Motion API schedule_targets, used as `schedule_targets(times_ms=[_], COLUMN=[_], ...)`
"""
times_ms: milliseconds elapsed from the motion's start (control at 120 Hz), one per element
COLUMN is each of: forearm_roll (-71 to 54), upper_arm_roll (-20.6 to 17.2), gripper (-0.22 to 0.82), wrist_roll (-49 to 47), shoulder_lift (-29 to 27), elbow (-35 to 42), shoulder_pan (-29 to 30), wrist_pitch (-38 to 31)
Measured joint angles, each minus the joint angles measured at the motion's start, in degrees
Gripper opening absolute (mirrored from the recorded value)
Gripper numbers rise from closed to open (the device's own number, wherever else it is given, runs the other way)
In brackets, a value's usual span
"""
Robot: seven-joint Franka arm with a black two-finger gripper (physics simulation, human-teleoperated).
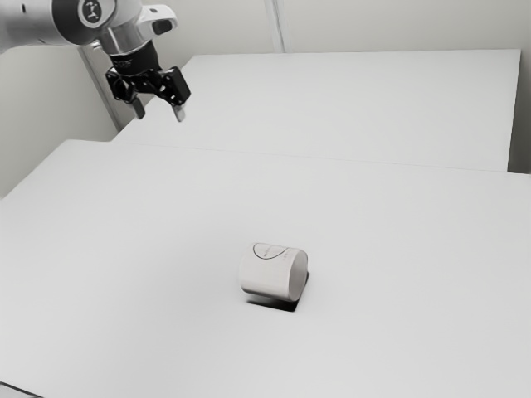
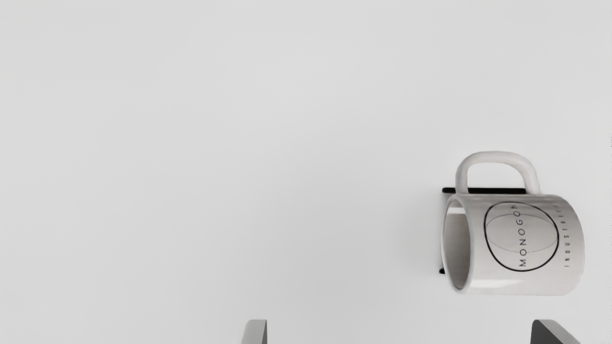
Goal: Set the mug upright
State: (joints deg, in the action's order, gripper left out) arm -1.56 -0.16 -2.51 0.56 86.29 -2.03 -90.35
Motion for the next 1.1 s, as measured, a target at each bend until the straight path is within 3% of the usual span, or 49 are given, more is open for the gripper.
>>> schedule_targets(times_ms=[400,542,767,1100], forearm_roll=[0.2,3.6,11.5,24.3], upper_arm_roll=[0.2,2.0,4.8,6.5], gripper=[0.6,0.6,0.6,0.6], wrist_roll=[-0.2,-0.1,1.9,8.8], shoulder_lift=[-2.1,-4.0,-5.0,-7.8], elbow=[2.4,7.6,16.0,32.6], shoulder_pan=[-4.1,-6.4,-3.2,-3.9], wrist_pitch=[0.1,-0.2,-2.8,-13.0])
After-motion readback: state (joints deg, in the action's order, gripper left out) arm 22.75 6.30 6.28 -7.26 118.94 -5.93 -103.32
